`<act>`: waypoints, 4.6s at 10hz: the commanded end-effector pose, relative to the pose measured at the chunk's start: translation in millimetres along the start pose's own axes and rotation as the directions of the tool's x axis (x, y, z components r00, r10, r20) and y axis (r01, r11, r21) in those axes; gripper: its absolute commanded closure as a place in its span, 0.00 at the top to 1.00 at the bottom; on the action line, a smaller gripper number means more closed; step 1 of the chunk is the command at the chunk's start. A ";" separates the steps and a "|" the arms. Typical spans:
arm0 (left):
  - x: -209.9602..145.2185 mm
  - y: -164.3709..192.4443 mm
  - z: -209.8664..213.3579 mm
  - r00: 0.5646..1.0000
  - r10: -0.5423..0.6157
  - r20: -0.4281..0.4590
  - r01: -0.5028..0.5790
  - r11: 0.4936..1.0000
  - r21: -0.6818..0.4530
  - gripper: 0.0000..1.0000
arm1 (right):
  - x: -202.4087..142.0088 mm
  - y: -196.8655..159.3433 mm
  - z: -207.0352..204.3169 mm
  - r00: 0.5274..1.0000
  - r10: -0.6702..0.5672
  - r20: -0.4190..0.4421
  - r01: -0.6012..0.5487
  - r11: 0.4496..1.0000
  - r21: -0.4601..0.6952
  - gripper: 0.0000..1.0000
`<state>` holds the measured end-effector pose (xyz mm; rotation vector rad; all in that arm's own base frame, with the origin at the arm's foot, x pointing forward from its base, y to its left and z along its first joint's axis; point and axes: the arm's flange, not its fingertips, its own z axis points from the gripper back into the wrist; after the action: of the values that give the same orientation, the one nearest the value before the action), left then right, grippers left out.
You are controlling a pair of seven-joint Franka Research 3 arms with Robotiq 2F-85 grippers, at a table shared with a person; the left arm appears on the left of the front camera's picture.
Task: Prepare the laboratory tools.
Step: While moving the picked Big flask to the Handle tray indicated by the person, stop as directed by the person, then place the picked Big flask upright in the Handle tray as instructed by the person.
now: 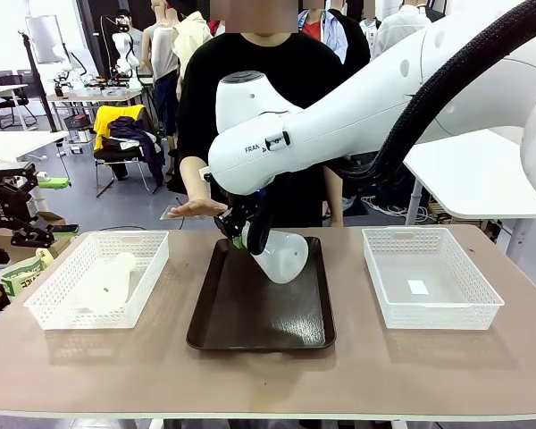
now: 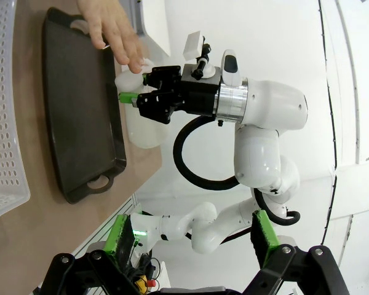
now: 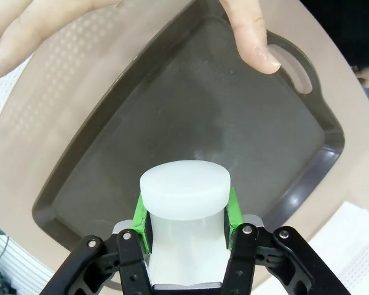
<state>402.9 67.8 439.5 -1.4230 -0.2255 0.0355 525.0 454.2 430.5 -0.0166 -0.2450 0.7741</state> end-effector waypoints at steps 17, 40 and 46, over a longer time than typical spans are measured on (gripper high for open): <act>-0.1 -0.3 1.3 1.000 -0.015 0.003 0.015 1.000 -0.005 1.00 | 0.1 0.4 0.2 1.000 0.005 0.010 -0.005 1.000 0.002 0.00; -0.1 -0.3 1.3 1.000 -0.015 0.003 0.015 1.000 -0.005 1.00 | -35.2 -55.2 -10.7 0.836 0.291 0.465 -0.408 0.896 0.174 0.00; -0.1 -0.3 1.3 1.000 -0.015 0.003 0.015 1.000 -0.005 1.00 | -46.3 -76.3 -23.3 0.551 0.241 0.799 -0.545 0.829 0.126 0.00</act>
<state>402.9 68.0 439.5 -1.4229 -0.2258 0.0358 565.3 388.3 425.5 0.5826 -0.8686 1.2376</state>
